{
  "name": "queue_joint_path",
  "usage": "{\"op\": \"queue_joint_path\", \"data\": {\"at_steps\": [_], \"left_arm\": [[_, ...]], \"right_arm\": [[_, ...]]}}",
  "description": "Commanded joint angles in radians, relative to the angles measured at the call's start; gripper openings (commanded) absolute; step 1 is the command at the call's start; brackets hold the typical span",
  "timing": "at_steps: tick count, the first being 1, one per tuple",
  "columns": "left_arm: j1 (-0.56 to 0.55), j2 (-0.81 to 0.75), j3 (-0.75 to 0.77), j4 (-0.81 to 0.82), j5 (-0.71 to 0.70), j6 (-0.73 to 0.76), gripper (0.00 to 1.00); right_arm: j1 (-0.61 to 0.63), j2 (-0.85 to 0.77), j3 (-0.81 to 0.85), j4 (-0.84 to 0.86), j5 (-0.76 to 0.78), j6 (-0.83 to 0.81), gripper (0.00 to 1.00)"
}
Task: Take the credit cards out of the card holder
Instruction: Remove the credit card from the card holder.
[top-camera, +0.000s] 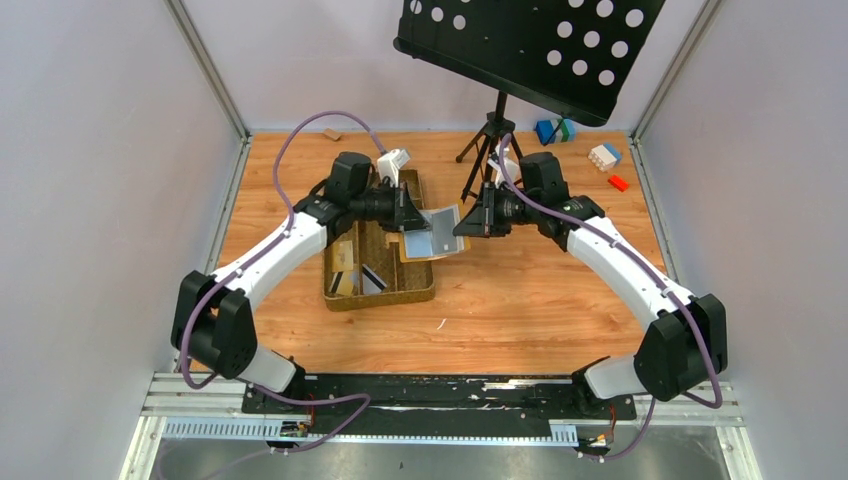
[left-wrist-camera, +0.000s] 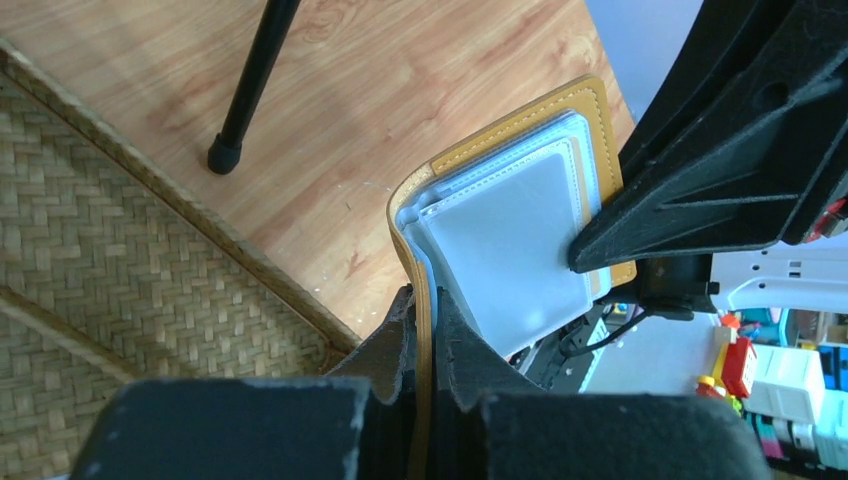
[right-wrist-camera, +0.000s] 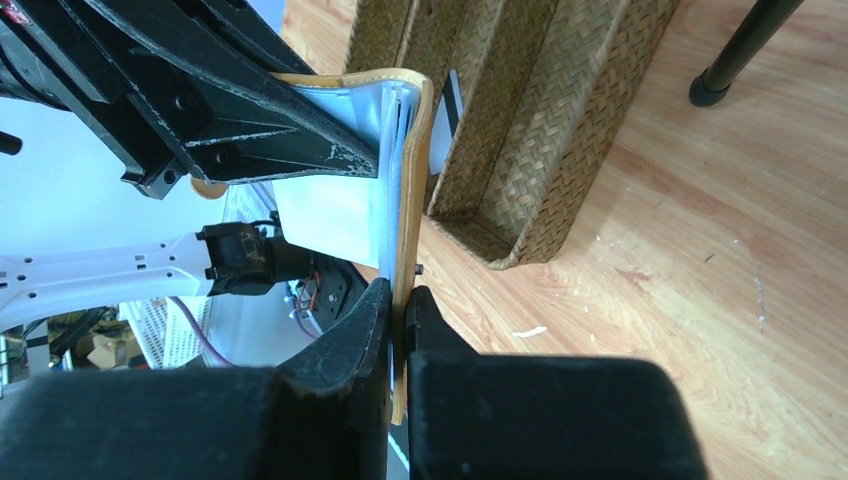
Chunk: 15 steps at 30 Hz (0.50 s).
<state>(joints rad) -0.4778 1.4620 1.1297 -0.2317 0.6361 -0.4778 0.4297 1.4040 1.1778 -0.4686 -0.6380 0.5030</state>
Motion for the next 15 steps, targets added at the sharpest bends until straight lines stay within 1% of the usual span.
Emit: {"op": "queue_joint_path", "data": {"at_steps": [1,4,7,12,13,15], "left_arm": [[0.001,0.053,0.117,-0.053,0.076,0.089,0.00],[0.001,0.089,0.152,-0.059,0.074,0.074,0.00],[0.001,0.110,0.167,-0.043,0.084,0.055,0.00],[0.003,0.118,0.171,-0.078,0.087,0.073,0.00],[0.005,0.118,0.166,-0.076,0.086,0.070,0.00],[0.008,0.122,0.152,-0.054,0.090,0.045,0.00]], "right_arm": [[-0.008,0.012,0.039,0.032,0.067,-0.037,0.00],[-0.009,0.029,0.086,-0.005,0.062,-0.071,0.01],[-0.008,0.039,0.112,-0.042,0.062,-0.088,0.04],[-0.015,0.004,0.031,0.029,0.063,-0.018,0.09],[-0.022,-0.005,0.002,0.054,0.048,0.006,0.12],[-0.050,-0.023,-0.032,0.088,0.022,0.043,0.22]]}}
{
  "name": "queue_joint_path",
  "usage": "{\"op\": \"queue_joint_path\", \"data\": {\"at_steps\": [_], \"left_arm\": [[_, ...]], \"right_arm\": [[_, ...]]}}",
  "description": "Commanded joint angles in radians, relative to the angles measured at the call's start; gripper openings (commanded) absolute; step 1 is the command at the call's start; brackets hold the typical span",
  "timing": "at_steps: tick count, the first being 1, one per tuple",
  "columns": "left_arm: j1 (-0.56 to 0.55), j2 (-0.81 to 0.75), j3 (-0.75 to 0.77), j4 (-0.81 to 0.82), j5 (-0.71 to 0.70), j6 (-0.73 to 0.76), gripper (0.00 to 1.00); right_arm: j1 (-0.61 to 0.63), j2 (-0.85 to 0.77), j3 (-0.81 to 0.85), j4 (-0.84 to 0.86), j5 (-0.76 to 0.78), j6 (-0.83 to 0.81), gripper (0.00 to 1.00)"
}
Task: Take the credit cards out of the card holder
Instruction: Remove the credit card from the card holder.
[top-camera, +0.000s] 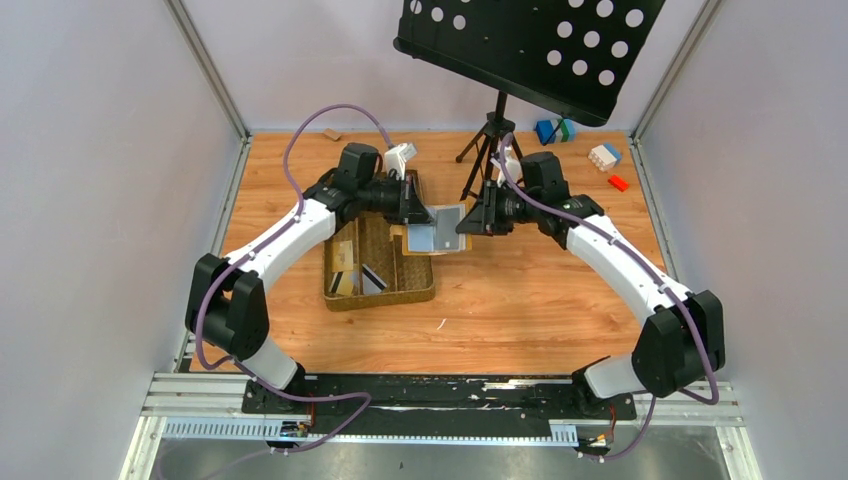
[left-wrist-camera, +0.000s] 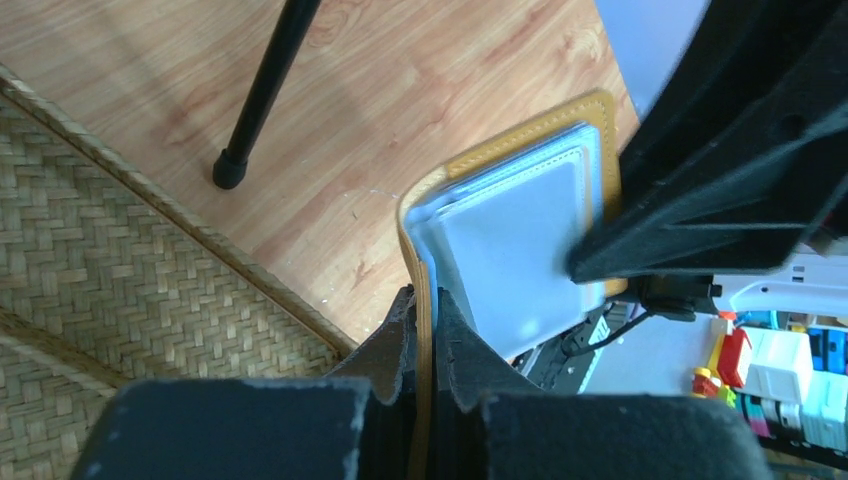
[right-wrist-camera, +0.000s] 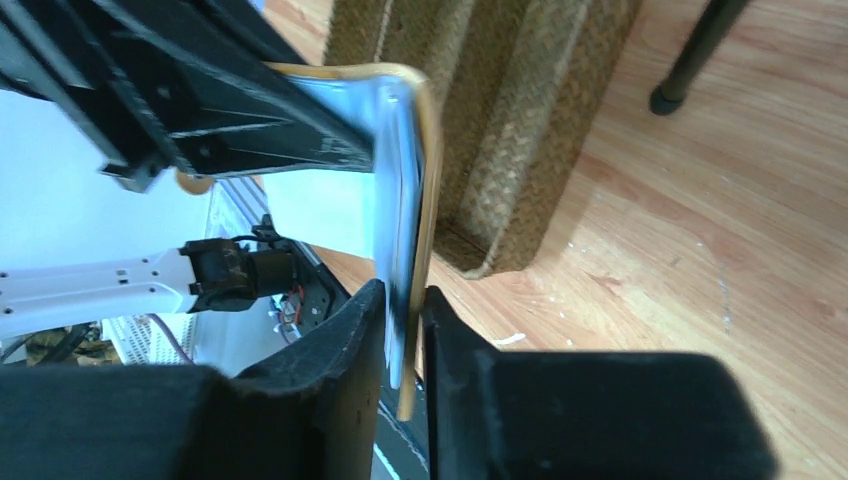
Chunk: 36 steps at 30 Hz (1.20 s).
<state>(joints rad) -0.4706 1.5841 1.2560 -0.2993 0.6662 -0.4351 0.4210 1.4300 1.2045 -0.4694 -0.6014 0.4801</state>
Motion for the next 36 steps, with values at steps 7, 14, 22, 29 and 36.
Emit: {"op": "queue_joint_path", "data": {"at_steps": [7,14,22,29,36], "left_arm": [[0.001,-0.002,-0.049,0.199,0.102,-0.146,0.00],[0.000,-0.043,-0.124,0.342,0.138,-0.259,0.00],[0.002,-0.024,-0.103,0.365,0.137,-0.299,0.00],[0.003,0.037,-0.066,0.342,0.181,-0.297,0.00],[0.003,0.071,-0.067,0.377,0.210,-0.324,0.00]], "right_arm": [[-0.103,-0.129,-0.136,0.139,-0.113,0.089,0.43],[-0.104,-0.097,-0.129,0.194,-0.174,0.100,0.36],[-0.104,-0.060,-0.077,0.151,-0.197,0.058,0.16],[-0.101,-0.040,-0.079,0.225,-0.285,0.083,0.06],[-0.073,-0.008,-0.049,0.224,-0.285,0.078,0.06]]}}
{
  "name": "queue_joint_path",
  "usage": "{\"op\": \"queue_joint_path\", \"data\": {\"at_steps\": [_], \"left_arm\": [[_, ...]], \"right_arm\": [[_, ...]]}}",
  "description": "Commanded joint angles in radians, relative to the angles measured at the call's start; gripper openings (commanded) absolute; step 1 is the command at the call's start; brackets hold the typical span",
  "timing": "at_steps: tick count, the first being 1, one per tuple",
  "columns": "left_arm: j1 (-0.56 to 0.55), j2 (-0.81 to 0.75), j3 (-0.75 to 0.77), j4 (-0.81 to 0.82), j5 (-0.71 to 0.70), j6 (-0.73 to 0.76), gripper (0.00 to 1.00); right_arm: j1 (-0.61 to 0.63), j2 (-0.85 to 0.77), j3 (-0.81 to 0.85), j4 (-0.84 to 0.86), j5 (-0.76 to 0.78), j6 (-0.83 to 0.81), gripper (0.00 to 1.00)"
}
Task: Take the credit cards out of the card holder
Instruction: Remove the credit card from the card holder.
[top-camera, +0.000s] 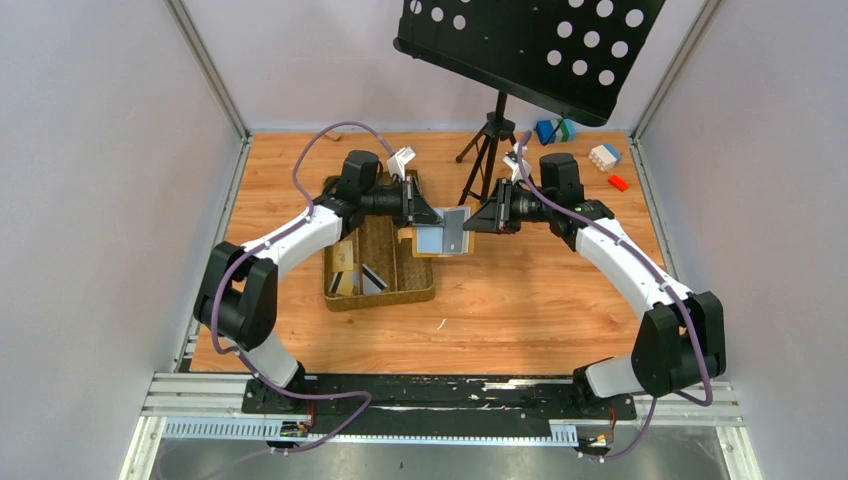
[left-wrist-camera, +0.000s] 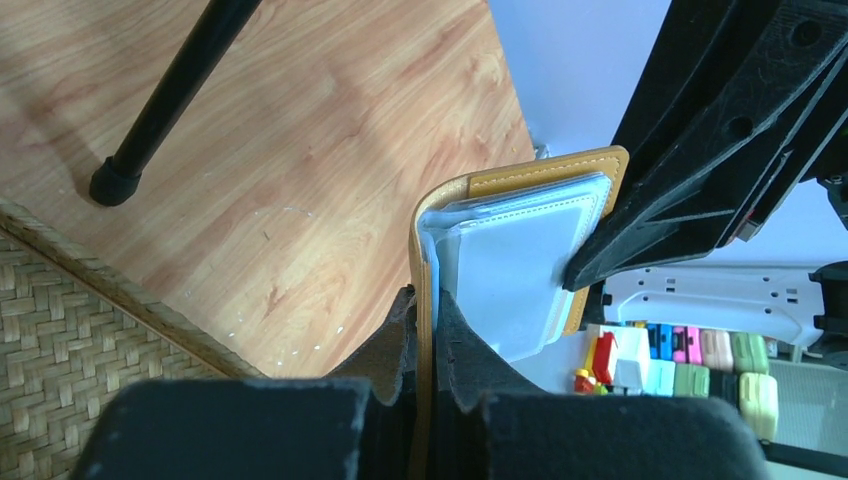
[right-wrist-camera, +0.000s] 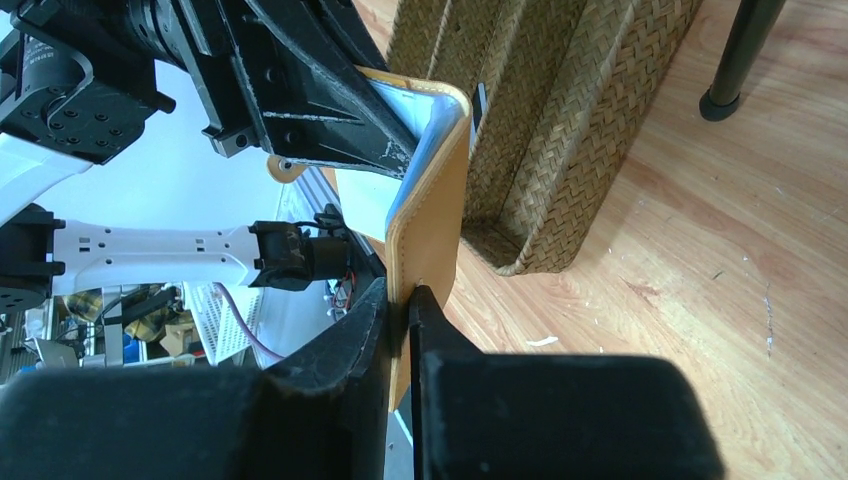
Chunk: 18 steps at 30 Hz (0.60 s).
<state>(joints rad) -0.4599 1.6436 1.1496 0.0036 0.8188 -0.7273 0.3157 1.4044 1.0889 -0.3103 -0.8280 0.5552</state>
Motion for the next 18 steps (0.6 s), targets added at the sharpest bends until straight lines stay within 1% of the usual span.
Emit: {"op": "queue_joint_path", "data": {"at_steps": [1,3,6,7,9,11,12,13,15,18], "left_arm": [[-0.008,0.014,0.040,0.082,0.061,-0.035,0.00],[-0.008,0.021,0.041,0.088,0.065,-0.038,0.00],[-0.008,0.032,0.045,0.089,0.073,-0.038,0.00],[-0.008,0.038,0.047,0.088,0.075,-0.041,0.00],[-0.008,0.045,0.061,0.078,0.077,-0.038,0.00],[-0.008,0.050,0.068,0.075,0.078,-0.039,0.00],[-0.008,0.050,0.068,0.074,0.081,-0.043,0.00],[-0.008,0.048,0.068,0.073,0.081,-0.047,0.00],[-0.008,0.040,0.055,0.075,0.080,-0.050,0.00],[-0.008,0.047,0.044,0.114,0.089,-0.083,0.00]], "right_arm": [[0.038,0.023,0.073,0.059,-0.052,0.002,0.07],[0.049,0.034,0.087,0.034,-0.031,-0.009,0.15],[0.055,0.040,0.091,0.024,-0.019,-0.014,0.31],[0.055,0.041,0.092,0.024,-0.014,-0.015,0.34],[0.056,0.041,0.098,0.010,0.002,-0.027,0.34],[0.055,0.039,0.112,-0.040,0.044,-0.048,0.26],[0.056,0.042,0.123,-0.083,0.095,-0.064,0.25],[0.056,0.048,0.137,-0.124,0.109,-0.083,0.26],[0.057,0.051,0.145,-0.149,0.120,-0.104,0.29],[0.056,0.035,0.116,-0.096,0.112,-0.085,0.30]]}}
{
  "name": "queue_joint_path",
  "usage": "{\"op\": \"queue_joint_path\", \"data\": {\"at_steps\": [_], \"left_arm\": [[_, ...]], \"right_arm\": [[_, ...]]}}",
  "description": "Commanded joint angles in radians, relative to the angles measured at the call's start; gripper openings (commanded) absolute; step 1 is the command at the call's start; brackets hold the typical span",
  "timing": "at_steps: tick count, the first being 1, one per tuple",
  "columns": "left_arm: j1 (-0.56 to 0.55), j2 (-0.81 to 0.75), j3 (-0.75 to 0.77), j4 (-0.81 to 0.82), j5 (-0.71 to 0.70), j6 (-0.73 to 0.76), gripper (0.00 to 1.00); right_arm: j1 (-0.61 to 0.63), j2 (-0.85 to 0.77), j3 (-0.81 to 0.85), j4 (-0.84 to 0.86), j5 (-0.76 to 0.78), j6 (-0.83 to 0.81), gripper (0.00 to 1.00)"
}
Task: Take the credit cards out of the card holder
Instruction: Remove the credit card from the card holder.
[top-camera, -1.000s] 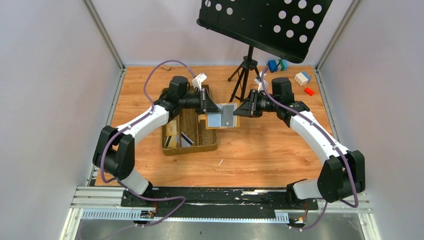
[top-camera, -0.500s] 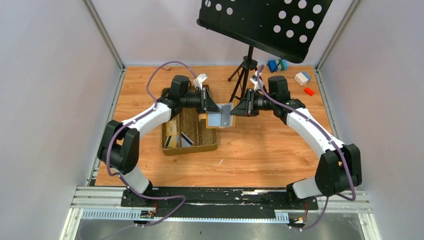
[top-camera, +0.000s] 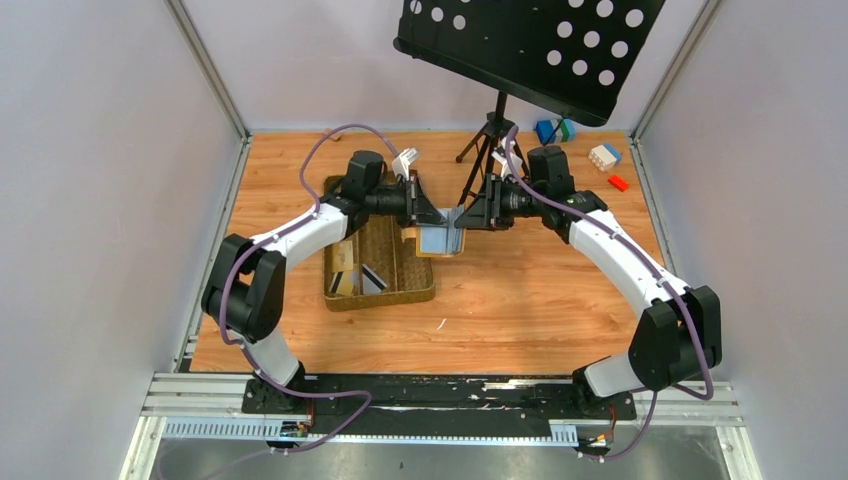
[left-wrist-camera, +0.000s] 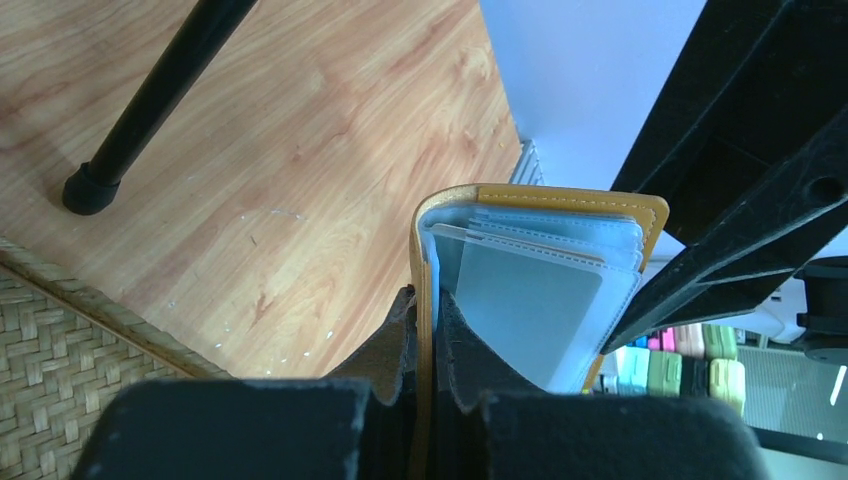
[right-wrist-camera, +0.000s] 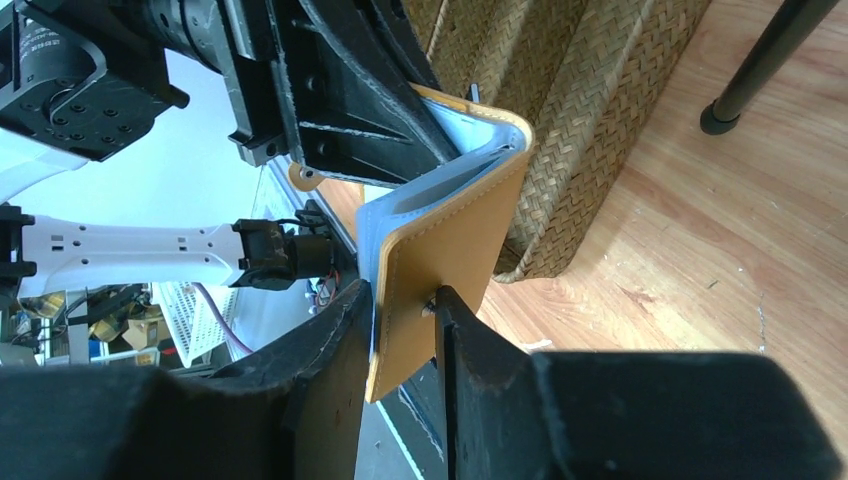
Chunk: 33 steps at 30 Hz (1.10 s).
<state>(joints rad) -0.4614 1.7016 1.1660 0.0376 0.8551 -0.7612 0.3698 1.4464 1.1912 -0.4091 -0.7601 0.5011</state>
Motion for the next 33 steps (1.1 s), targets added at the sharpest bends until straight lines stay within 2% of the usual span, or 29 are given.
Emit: {"op": "queue_joint_path", "data": {"at_steps": [1,5,9,12,15,23,25,30,33], "left_arm": [[-0.006,-0.004,0.026,0.101,0.057,-0.066,0.00],[-0.006,0.002,0.023,0.143,0.059,-0.116,0.00],[-0.006,0.001,0.004,0.167,0.057,-0.132,0.00],[-0.006,0.006,0.007,0.170,0.054,-0.138,0.00],[-0.006,0.014,0.017,0.144,0.050,-0.127,0.00],[-0.006,0.033,0.043,0.081,0.035,-0.090,0.00],[-0.006,0.037,0.051,0.065,0.032,-0.078,0.00],[-0.006,0.039,0.063,0.033,0.030,-0.054,0.00],[-0.006,0.038,0.064,0.030,0.033,-0.051,0.00]], "right_arm": [[0.002,-0.002,0.015,0.003,0.051,-0.029,0.30],[0.001,0.033,0.066,-0.117,0.095,-0.074,0.34],[0.001,0.021,0.038,-0.098,0.132,-0.069,0.39],[0.001,0.020,0.039,-0.106,0.122,-0.073,0.50],[0.001,0.008,0.026,-0.075,0.110,-0.063,0.57],[0.001,-0.009,0.018,-0.048,0.095,-0.053,0.66],[0.001,-0.011,0.008,-0.036,0.089,-0.049,0.73],[0.002,0.024,0.019,-0.065,0.097,-0.054,0.74],[0.001,0.029,0.019,-0.059,0.112,-0.049,0.67]]}}
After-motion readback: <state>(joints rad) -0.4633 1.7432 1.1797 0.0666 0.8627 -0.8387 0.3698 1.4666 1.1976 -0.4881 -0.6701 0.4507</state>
